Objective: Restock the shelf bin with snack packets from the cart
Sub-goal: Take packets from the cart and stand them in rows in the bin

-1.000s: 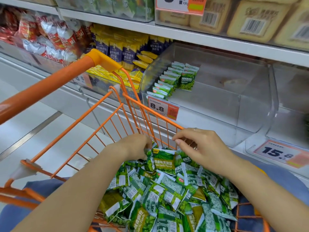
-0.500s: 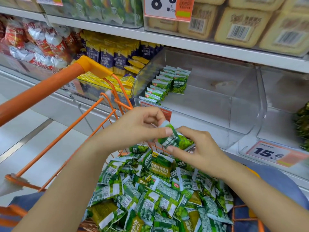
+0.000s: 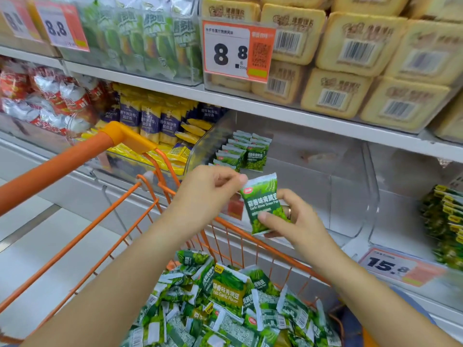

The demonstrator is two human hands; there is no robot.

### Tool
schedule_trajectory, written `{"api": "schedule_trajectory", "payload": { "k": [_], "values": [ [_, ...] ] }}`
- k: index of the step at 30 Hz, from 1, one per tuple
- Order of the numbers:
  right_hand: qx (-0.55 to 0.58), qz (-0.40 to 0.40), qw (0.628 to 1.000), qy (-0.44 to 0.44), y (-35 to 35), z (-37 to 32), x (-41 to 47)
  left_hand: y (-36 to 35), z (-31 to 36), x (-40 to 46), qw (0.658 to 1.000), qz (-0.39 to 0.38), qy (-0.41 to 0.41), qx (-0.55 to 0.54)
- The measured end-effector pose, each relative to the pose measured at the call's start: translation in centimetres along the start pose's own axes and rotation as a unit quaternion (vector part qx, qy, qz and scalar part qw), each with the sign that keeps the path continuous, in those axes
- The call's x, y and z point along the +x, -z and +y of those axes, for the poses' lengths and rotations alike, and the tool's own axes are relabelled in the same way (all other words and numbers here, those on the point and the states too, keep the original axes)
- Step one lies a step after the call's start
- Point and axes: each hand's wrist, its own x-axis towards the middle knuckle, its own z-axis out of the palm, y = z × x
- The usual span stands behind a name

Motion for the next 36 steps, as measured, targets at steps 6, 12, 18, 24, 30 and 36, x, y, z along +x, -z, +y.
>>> {"api": "schedule_trajectory", "payload": {
  "k": [6, 12, 18, 24, 30, 36],
  "values": [
    [0.0, 0.145, 0.988, -0.061, 1.7, 0.5, 6.3, -1.6, -6.3, 2.8, 0.915, 0.059, -0.128, 0.379],
    [-0.097, 0.17, 0.964, -0.18, 3.3, 3.1, 15.1, -2.5, -7.1, 3.0, 0.912, 0.05, -0.148, 0.379],
    [-0.098, 0.177, 0.95, -0.24, 2.8, 5.0, 21.6, -3.0, -7.3, 3.2, 0.916, 0.102, -0.155, 0.355],
    [-0.159, 0.225, 0.93, -0.243, 1.1, 7.4, 23.7, -3.2, -7.7, 3.3, 0.916, 0.121, -0.169, 0.344],
    [-0.188, 0.212, 0.923, -0.259, 1.4, 8.3, 23.1, -3.3, -7.8, 3.5, 0.914, 0.124, -0.16, 0.351],
    [-0.225, 0.195, 0.923, -0.245, 1.1, 8.5, 23.1, -3.3, -7.9, 3.5, 0.908, 0.146, -0.172, 0.354]
  ]
}}
